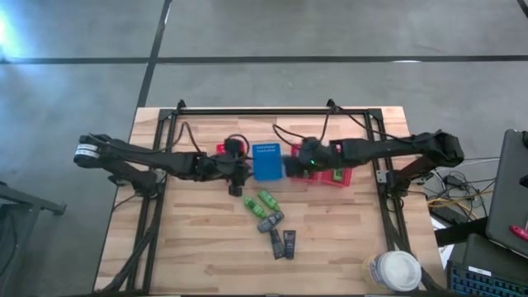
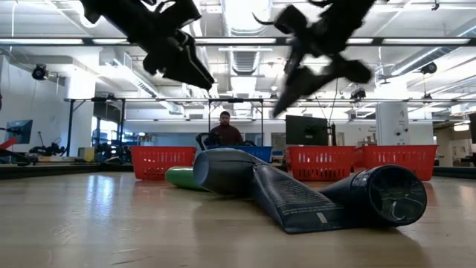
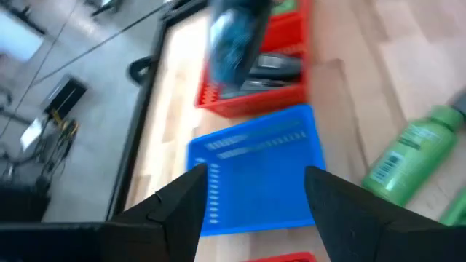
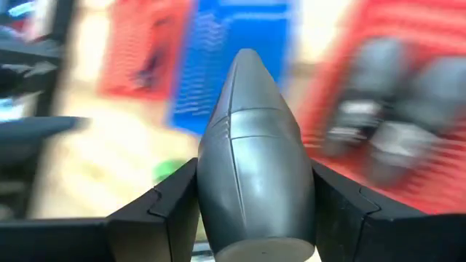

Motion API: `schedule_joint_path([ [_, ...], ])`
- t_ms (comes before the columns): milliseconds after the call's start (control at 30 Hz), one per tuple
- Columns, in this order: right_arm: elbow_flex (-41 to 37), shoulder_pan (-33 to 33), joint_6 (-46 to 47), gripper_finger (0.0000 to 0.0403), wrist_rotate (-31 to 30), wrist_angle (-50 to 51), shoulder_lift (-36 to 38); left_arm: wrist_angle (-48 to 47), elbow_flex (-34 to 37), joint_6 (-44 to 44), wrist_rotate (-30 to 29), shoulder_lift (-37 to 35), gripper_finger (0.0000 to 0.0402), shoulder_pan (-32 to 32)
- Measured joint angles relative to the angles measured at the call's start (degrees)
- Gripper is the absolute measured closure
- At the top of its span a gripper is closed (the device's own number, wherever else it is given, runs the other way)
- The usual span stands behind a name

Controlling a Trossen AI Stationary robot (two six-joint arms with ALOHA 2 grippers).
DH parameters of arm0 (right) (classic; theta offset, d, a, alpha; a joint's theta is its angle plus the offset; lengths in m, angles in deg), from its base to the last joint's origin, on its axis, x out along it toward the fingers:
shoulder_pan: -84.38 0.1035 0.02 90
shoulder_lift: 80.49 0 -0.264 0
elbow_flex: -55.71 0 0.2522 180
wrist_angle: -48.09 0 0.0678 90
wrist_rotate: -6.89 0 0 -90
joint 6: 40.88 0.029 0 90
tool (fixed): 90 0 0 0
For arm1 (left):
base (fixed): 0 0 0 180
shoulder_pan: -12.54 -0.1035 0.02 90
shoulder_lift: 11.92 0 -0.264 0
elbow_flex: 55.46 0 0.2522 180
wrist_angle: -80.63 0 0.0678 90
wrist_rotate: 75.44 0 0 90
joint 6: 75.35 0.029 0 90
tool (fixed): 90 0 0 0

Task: Pick & Place Travel size toiletries
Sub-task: Put the gray deodorant into the middle red bin

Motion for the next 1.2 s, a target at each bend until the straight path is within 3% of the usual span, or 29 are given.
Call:
schedule_joint_path([
  [167, -0.1, 4.9, 12.9, 0.0209, -14.2, 15.8, 2.5, -3.7, 0.1, -5.0, -2.4, -3.4, 0.0168, -2.0],
  [267, -1.2, 6.8, 19.5, 0.0209, -17.2, 18.0, 0.7, -5.7, 0.1, -6.9, -2.8, -4.5, 0.0168, -4.0],
  [467, -1.6, 5.8, 22.8, 0.0199, -22.4, 17.6, -7.2, -6.8, 0.2, -9.6, 0.4, -4.8, 0.0168, -7.3],
  [767, -1.5, 4.3, 22.5, 0.0196, -21.7, 15.1, -11.5, -9.0, 0.2, -10.6, 2.3, -5.1, 0.0168, -7.6],
  [1067, -1.4, 3.6, 21.4, 0.0126, -18.3, 14.6, -10.8, -9.3, 0.2, -10.6, 5.5, -5.1, 0.0168, -7.6],
  [1200, -1.3, 3.6, 19.0, 0.0099, -18.1, 14.7, -9.9, -10.1, 0.2, -10.1, 13.4, -5.1, 0.0168, -7.7],
])
